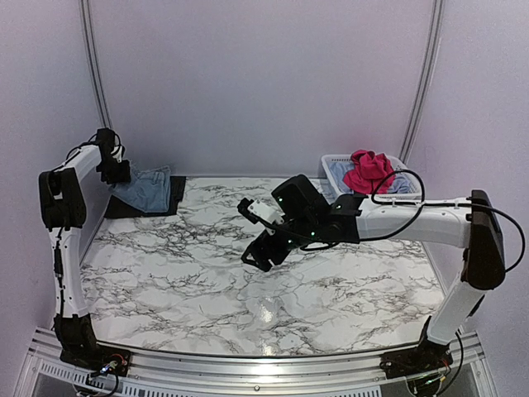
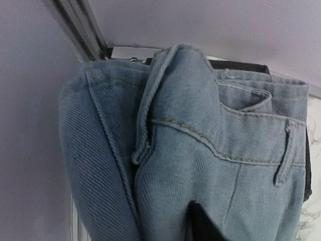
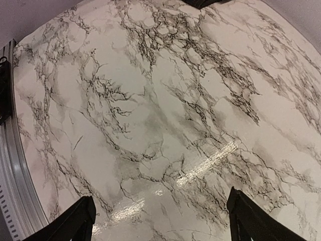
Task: Fold and stack the mixed laundry pile
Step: Place the square-folded skirt at the corner of the board, then reset both arms
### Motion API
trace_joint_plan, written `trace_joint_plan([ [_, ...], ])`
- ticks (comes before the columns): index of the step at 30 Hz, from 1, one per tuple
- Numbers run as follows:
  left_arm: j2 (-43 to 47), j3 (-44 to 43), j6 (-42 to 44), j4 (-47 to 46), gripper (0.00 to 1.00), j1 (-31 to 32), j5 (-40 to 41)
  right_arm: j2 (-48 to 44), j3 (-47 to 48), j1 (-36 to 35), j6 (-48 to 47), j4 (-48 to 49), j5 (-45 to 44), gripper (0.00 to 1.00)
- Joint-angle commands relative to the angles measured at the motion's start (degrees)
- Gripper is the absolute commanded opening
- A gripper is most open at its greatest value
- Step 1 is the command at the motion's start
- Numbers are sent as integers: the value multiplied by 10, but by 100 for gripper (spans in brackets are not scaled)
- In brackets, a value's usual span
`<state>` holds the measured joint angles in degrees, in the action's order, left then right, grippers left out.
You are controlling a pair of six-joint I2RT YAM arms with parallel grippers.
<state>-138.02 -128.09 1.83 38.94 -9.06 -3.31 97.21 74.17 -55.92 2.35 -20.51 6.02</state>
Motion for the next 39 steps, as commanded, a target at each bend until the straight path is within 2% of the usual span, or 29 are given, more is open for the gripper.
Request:
trace_joint_plan([
  [1,-16,-19,-13,-22,63,-3,75,6,39,10,-14,-32,-2,87],
  [3,-4,-18,-14,-21,92,-1,92,3,42,19,-9,-33,-2,88],
  [4,4,-17,-14,-22,98,-2,104,1,42,25,-5,-32,0,88],
  [7,38,-12,-32,-21,99,-2,139,-9,40,48,3,-24,0,89],
  [9,67,-6,-38,-23,99,-1,133,-18,39,62,6,-19,-1,89],
  [14,174,50,-98,-59,99,3,62,-51,39,102,10,-8,-25,94],
  [17,237,81,-124,-66,99,9,-20,-84,34,131,22,4,-55,98],
  [19,280,108,-123,-65,99,24,-27,-108,35,149,25,7,-95,98],
  [23,374,171,-91,-61,99,84,22,-166,40,197,34,0,-142,99],
  [29,464,271,-109,-35,99,183,14,-236,14,272,78,-58,-90,99],
  [35,537,433,-168,-31,99,277,29,-267,-106,283,150,-125,-82,99],
  [39,573,564,-227,-66,99,350,44,-323,-235,282,196,-91,-37,99],
])
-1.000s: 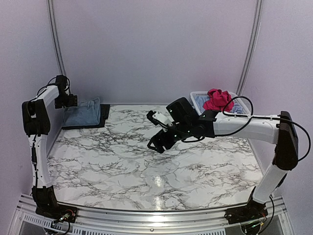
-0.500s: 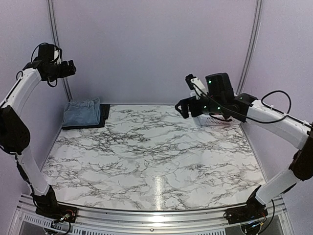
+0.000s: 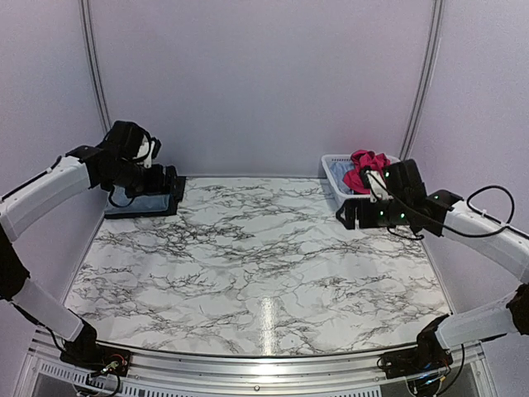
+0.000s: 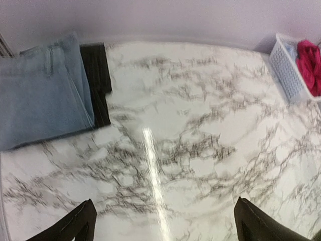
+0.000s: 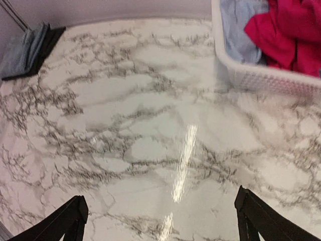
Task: Fold and stack the mixed laundry pile
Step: Reset both arms
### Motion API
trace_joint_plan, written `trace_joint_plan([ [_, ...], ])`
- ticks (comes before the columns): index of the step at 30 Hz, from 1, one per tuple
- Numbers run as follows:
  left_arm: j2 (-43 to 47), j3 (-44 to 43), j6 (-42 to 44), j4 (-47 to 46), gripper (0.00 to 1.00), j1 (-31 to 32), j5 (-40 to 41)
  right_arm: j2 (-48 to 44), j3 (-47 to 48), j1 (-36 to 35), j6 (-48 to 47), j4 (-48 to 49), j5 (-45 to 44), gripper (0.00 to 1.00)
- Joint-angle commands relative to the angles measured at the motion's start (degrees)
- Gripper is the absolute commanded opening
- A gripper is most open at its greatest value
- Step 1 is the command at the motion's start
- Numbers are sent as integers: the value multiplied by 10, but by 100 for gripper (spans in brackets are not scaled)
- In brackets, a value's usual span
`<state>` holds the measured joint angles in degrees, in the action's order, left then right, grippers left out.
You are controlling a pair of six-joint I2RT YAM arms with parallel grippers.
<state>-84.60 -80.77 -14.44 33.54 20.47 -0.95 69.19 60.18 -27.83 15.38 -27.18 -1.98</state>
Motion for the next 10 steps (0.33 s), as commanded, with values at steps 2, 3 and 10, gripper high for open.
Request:
trace_joint_plan([
  [2,51,142,-91,-33,99,83,26,-85,-163,2,86,10,64,98],
  [3,58,164,-104,-46,99,95,29,-104,-185,2,96,21,67,98],
  [10,105,264,-157,-92,99,128,52,-172,-248,1,134,34,66,99],
])
